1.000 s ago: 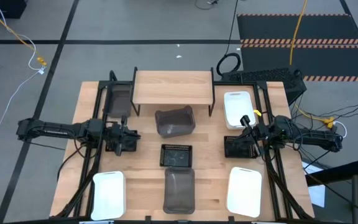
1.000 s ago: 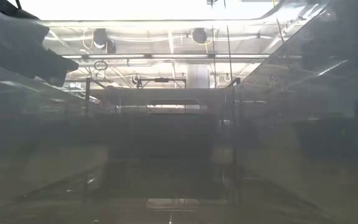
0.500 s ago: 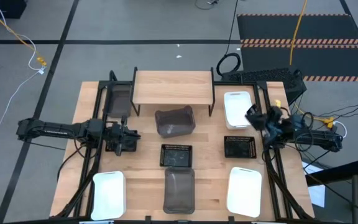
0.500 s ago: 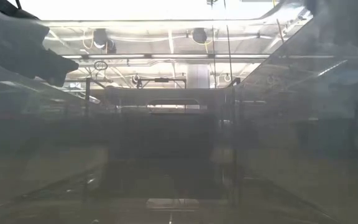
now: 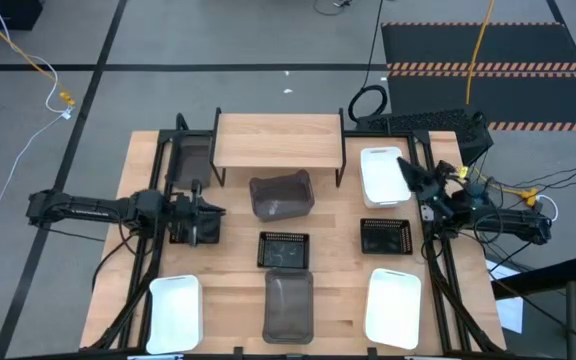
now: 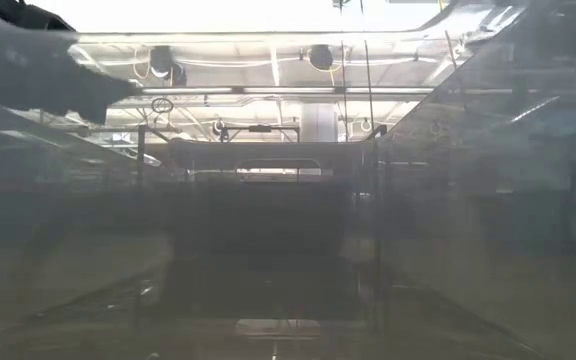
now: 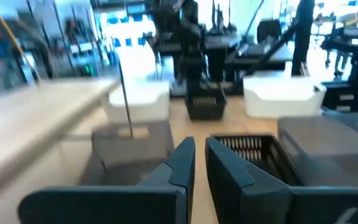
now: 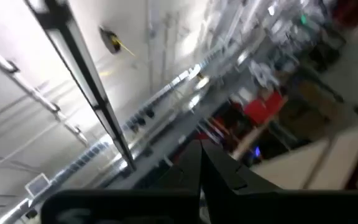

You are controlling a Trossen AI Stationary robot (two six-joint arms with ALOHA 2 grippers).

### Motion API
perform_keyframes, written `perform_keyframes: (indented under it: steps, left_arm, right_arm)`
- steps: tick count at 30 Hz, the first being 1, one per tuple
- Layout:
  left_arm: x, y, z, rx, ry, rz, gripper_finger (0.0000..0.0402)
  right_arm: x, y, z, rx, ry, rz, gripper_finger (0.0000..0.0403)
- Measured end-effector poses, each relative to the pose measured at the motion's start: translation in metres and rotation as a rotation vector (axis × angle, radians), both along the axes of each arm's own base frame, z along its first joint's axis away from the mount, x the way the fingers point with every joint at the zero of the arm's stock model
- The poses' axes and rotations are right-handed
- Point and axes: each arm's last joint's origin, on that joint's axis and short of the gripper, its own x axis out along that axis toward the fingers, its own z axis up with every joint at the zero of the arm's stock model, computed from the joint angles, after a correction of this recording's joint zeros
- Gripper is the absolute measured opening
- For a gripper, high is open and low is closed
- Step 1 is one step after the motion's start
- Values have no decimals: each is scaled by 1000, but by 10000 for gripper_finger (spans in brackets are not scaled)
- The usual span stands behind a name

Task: Stack baskets on shelf by color
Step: Put the top left light black bin on the shelf

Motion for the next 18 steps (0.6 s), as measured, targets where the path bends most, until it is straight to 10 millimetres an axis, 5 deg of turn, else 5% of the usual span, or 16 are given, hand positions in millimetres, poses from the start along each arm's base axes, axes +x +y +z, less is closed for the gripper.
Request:
perform_keyframes:
  steps: [9, 18]
  left_arm:
    - [-1, 1, 9, 102, -92, 33, 42]
    - [-6, 1, 32, -234, -334, -6, 42]
  right_arm:
    - [15, -1, -7, 88, 47, 71, 0]
    - [21, -1, 4, -52, 15, 30, 0]
